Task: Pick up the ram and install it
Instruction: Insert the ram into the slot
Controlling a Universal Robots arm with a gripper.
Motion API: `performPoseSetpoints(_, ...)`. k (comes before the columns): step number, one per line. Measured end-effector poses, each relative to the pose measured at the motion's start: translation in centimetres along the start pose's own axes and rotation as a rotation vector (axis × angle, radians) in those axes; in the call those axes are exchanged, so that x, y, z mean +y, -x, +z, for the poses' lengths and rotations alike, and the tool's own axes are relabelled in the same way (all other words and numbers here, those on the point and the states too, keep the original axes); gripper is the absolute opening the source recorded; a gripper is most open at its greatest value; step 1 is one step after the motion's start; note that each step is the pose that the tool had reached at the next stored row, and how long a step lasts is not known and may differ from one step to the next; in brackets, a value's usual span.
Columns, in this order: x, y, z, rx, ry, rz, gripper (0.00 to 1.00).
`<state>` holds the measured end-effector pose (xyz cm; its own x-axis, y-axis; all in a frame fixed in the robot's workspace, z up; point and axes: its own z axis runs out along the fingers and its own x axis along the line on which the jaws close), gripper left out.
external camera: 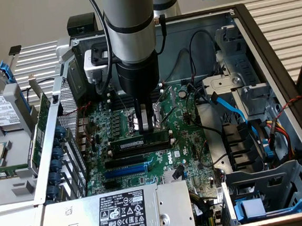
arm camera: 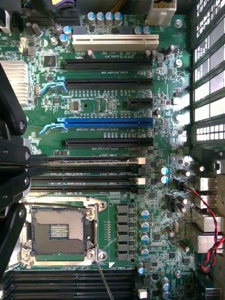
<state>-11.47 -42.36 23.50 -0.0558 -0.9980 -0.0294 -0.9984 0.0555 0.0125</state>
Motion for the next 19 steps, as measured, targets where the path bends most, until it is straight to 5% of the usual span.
performPoseSetpoints(19, 0.25, -0.02, 0.19, 0.0, -0.0013, 0.002, 0.12)
